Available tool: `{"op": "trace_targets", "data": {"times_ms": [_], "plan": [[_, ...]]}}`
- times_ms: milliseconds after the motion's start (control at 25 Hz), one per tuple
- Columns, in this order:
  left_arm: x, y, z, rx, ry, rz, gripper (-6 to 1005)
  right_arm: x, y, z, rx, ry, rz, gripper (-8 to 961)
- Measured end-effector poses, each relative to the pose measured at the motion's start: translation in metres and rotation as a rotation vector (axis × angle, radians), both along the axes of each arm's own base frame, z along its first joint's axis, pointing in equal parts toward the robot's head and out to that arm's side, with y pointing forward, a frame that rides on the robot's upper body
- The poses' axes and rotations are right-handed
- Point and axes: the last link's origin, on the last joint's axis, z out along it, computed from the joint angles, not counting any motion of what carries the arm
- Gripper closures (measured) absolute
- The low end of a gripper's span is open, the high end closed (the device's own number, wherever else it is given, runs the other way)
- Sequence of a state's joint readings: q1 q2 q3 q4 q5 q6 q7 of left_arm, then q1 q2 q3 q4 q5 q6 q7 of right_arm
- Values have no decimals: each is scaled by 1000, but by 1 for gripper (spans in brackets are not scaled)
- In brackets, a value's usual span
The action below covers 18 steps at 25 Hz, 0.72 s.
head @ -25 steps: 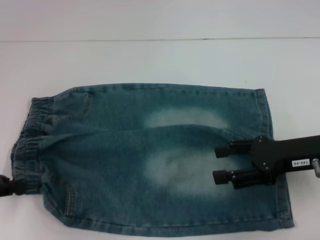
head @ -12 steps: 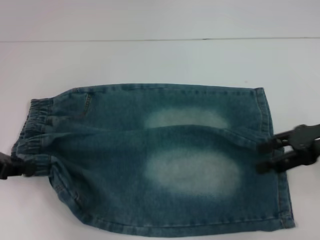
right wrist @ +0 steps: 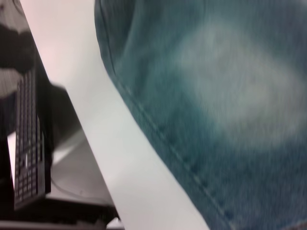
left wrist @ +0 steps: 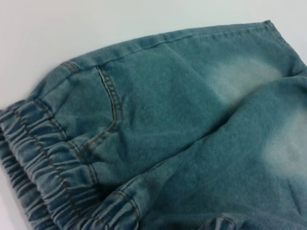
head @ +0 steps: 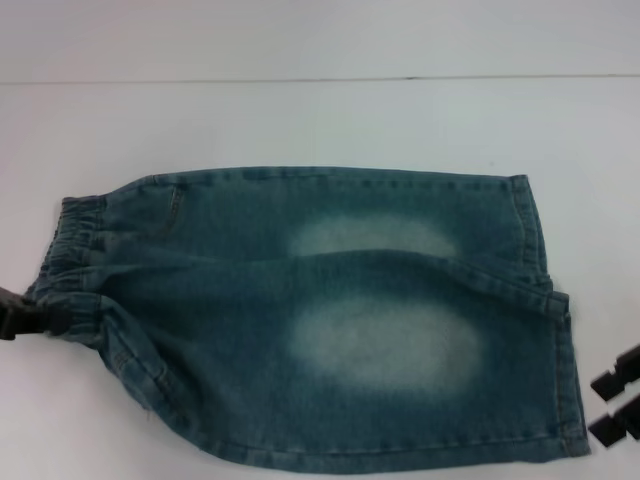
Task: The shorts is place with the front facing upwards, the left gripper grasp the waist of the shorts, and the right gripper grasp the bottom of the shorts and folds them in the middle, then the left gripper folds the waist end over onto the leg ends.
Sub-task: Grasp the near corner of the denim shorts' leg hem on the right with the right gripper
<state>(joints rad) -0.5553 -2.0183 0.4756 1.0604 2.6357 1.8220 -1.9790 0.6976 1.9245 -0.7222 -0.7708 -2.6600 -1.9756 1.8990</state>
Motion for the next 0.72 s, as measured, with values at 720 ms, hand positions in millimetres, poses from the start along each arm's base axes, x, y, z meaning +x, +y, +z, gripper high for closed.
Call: {"op": "trace_targets", "data": {"times_ms": [720], "plan": [[8,8,4,0,0,-10,974,0,-3,-29,-112,-173,-14,96]]}}
